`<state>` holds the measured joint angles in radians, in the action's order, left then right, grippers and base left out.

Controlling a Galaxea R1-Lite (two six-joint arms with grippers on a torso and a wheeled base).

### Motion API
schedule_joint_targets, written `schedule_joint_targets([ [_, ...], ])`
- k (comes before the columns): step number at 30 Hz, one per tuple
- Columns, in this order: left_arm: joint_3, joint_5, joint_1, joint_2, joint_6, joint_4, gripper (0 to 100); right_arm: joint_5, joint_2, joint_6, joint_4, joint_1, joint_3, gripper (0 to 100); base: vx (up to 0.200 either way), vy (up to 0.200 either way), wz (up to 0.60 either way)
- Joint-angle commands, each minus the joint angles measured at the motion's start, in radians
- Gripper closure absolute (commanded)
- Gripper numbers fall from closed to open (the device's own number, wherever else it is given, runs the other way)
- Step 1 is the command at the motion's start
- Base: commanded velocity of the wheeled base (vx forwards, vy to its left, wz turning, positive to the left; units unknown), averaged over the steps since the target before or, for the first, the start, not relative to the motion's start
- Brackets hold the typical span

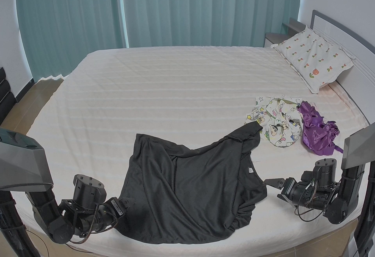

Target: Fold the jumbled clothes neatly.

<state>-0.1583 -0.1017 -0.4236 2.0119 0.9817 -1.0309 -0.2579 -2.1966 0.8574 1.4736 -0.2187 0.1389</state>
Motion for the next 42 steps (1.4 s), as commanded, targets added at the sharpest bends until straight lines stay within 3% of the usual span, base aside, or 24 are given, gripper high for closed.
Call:
schedule_joint_targets([
  [1, 0.02, -0.003, 0.006, 0.068, -0.046, 0.0, 0, 0.002, -0.064, -0.001, 0.039, -0.001, -0.024, 0, 0.0, 0.0, 0.0],
  [11, 0.002, -0.018, 0.02, 0.159, -0.058, -0.026, 0, 0.002, -0.064, 0.0, 0.051, -0.005, -0.027, 0, 0.0, 0.0, 0.0],
  [23, -0.081, -0.112, 0.051, 0.263, -0.058, -0.077, 0, 0.005, -0.066, 0.0, 0.054, -0.01, -0.018, 0, 0.0, 0.0, 0.0],
  [24, -0.096, -0.115, 0.066, 0.266, -0.058, -0.1, 100, 0.005, -0.069, 0.0, 0.054, -0.011, -0.016, 0, 0.0, 0.0, 0.0],
  [31, -0.099, -0.116, 0.1, 0.294, -0.071, -0.104, 100, 0.006, -0.095, -0.012, 0.053, -0.025, -0.015, 0, 0.0, 0.0, 0.0],
  [34, -0.092, -0.115, 0.115, 0.258, -0.071, -0.101, 100, 0.006, -0.124, -0.049, 0.053, -0.051, -0.015, 0, 0.0, 0.0, 0.0],
  [36, -0.078, -0.112, 0.129, 0.18, -0.067, -0.092, 100, 0.014, -0.155, -0.067, 0.056, -0.11, -0.005, 0, 0.0, 0.0, 0.0],
  [42, -0.058, -0.11, 0.123, 0.068, -0.067, -0.064, 100, 0.126, -0.242, -0.072, 0.048, -0.226, 0.108, 0, 0.0, 0.0, 0.0],
])
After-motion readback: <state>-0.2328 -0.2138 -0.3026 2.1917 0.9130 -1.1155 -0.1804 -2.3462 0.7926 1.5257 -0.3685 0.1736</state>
